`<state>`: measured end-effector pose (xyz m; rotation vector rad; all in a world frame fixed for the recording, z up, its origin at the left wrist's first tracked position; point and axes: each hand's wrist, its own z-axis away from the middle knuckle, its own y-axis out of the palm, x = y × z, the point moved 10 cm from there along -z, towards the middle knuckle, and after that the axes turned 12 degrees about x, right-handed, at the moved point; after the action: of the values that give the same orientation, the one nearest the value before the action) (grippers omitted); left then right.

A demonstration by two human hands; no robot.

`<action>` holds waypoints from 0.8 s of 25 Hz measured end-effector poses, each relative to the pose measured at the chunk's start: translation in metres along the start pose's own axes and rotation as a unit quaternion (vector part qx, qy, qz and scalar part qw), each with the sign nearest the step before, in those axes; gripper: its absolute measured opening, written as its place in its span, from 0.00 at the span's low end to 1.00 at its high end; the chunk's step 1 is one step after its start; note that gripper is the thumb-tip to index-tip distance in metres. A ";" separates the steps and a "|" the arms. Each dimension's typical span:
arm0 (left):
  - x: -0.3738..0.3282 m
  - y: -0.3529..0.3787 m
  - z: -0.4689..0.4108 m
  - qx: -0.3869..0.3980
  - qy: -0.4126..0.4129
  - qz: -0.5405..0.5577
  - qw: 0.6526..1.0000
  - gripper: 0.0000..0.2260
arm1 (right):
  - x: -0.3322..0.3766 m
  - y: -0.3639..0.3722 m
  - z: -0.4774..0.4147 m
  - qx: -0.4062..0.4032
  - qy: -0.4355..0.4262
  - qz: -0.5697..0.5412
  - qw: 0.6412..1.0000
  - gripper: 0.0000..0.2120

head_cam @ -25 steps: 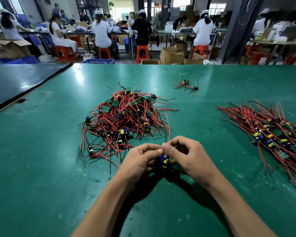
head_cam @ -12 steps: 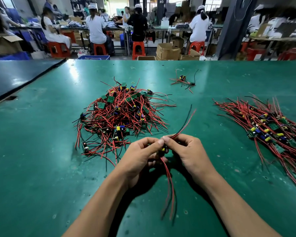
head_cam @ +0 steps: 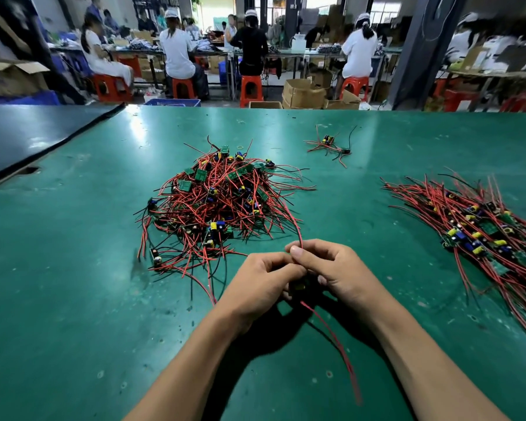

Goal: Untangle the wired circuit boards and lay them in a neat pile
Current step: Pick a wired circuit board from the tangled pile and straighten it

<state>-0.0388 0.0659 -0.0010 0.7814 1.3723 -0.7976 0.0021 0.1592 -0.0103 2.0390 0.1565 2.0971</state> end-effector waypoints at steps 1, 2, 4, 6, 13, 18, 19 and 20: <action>0.000 0.001 0.001 -0.001 0.002 -0.001 1.000 0.07 | -0.003 0.000 0.000 0.018 0.020 0.007 1.000 0.15; 0.000 0.001 0.001 -0.002 0.002 0.002 1.000 0.07 | -0.006 -0.001 0.000 0.040 0.038 0.009 0.998 0.18; 0.000 0.000 0.002 -0.009 0.001 0.001 1.000 0.08 | -0.010 -0.002 -0.001 0.063 0.047 0.016 0.997 0.25; -0.001 0.000 0.002 -0.012 0.003 -0.022 1.000 0.09 | -0.009 -0.004 -0.003 0.052 0.025 0.010 0.998 0.24; -0.005 0.013 0.003 0.062 -0.004 -0.090 0.994 0.11 | 0.002 -0.041 -0.004 -0.139 -0.053 0.075 0.986 0.08; -0.006 0.017 0.003 0.095 -0.021 -0.100 0.990 0.09 | 0.017 -0.065 0.006 -0.252 -0.108 0.116 0.955 0.07; -0.006 0.018 0.004 0.099 -0.025 -0.100 0.990 0.09 | 0.019 -0.070 0.009 -0.275 -0.113 0.118 0.948 0.08; -0.006 0.018 0.004 0.102 -0.029 -0.099 0.989 0.09 | 0.020 -0.073 0.011 -0.292 -0.117 0.111 0.942 0.09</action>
<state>-0.0221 0.0721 0.0058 0.7812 1.3442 -1.1211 0.0183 0.2343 -0.0064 1.9564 -0.6814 1.6980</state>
